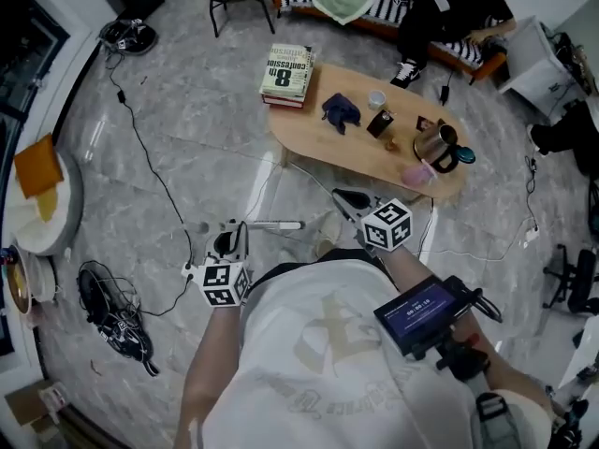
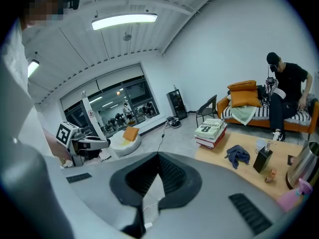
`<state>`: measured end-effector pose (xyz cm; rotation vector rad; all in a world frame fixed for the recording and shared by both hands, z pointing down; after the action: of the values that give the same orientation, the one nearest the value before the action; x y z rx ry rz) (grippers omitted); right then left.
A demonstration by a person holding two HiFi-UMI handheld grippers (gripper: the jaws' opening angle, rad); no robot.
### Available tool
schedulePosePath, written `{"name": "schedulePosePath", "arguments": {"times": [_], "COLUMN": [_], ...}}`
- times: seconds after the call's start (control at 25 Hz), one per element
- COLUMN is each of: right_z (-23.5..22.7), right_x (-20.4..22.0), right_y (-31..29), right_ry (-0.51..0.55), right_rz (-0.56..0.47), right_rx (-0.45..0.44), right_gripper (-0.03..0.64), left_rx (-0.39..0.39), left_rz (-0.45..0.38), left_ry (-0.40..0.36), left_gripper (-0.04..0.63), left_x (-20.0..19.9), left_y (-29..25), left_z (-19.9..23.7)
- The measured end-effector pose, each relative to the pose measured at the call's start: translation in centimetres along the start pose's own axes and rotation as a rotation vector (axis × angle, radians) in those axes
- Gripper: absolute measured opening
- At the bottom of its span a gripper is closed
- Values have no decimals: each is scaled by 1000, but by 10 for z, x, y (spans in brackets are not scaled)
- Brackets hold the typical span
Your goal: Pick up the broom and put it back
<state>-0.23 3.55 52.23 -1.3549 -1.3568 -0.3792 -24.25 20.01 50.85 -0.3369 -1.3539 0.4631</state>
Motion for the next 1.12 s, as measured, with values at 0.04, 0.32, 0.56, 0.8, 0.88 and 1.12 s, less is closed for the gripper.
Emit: {"name": "schedulePosePath", "arguments": {"times": [0.04,0.32,0.56,0.8,0.88,1.12], "right_z": [4,34,57,62,64,65], "right_x": [-1,-10,-15,-16,-16,-14], "right_y": [-1,-14,-16,-16,-16,-11], "right_ry": [5,32,48,49,47,37], "right_rz": [-2,-20,-24,-30,-32,-40], "right_rx": [-2,-33,-42,-21,-13,18], "right_gripper": [17,17,17,17,17,17], "left_rx": [1,6,38,58,62,87], "left_rz": [-6,-38,-50,-46,-50,-50], "left_ry": [1,-6,-22,-21,-13,-11], "left_gripper": [94,94,95,95,95,95], "left_x": [1,4,4,8,10,9], "left_y": [5,28,38,39,39,34], "left_z": [1,13,16,23,28,34]}}
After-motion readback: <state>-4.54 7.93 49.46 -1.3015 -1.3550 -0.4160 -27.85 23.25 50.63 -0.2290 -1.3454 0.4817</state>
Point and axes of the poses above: the fingertips, and each gripper's own axes: y backward along the fingers, z to its left, x out of its underside, the point moved 5 cm from there along y, backward along the fingers, and after that the axes turned 5 degrees about x, right-handed, at the moved point
